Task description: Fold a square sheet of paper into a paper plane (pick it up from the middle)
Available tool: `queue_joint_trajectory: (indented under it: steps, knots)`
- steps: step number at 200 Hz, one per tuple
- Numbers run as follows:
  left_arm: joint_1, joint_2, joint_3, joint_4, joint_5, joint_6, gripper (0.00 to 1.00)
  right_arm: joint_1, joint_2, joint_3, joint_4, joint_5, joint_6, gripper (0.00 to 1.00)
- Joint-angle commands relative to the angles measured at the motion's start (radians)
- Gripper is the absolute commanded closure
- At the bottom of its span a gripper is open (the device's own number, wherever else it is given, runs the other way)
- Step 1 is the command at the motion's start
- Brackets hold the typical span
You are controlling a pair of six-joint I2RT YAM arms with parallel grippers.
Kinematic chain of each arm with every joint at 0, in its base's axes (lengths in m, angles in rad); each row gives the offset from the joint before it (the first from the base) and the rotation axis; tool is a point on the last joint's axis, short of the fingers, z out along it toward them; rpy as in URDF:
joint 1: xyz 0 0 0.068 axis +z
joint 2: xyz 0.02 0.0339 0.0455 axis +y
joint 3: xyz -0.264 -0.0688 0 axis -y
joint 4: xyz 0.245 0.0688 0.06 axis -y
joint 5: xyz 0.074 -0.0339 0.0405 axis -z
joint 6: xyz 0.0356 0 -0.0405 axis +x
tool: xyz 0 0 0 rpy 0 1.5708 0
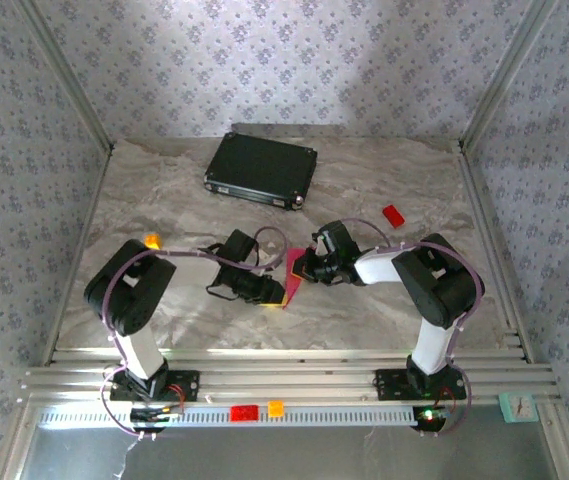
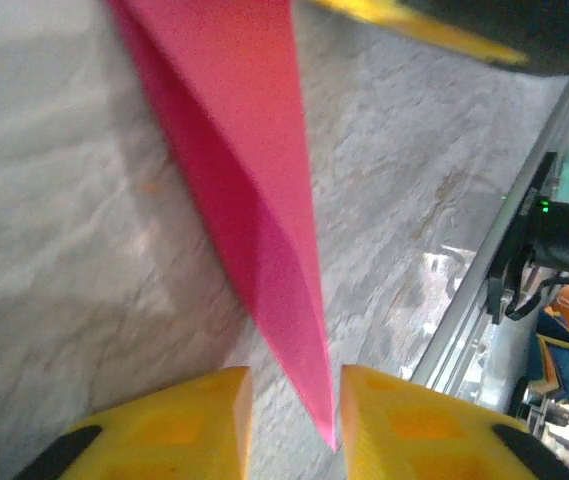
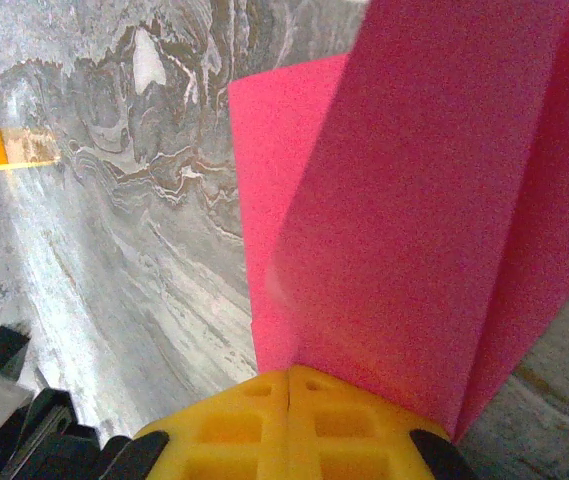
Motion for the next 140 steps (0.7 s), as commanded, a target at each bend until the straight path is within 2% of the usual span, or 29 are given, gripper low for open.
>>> queue_joint_trajectory:
  steps: [1, 43, 84, 140]
  knots:
    - [0.005, -0.091, -0.021, -0.087, -0.062, -0.011, 0.67, 0.001, 0.025, -0.033, -0.142, 0.085, -0.019, 0.94]
    - [0.035, -0.18, -0.001, -0.05, -0.087, -0.085, 0.64, 0.0, 0.021, -0.043, -0.121, 0.08, -0.011, 0.94]
    - [0.029, -0.09, 0.093, -0.033, -0.004, -0.125, 0.89, -0.001, 0.023, -0.048, -0.108, 0.077, -0.006, 0.95]
    - [0.006, 0.054, 0.194, -0.039, 0.007, -0.168, 0.95, -0.002, 0.026, -0.051, -0.103, 0.074, -0.004, 0.96]
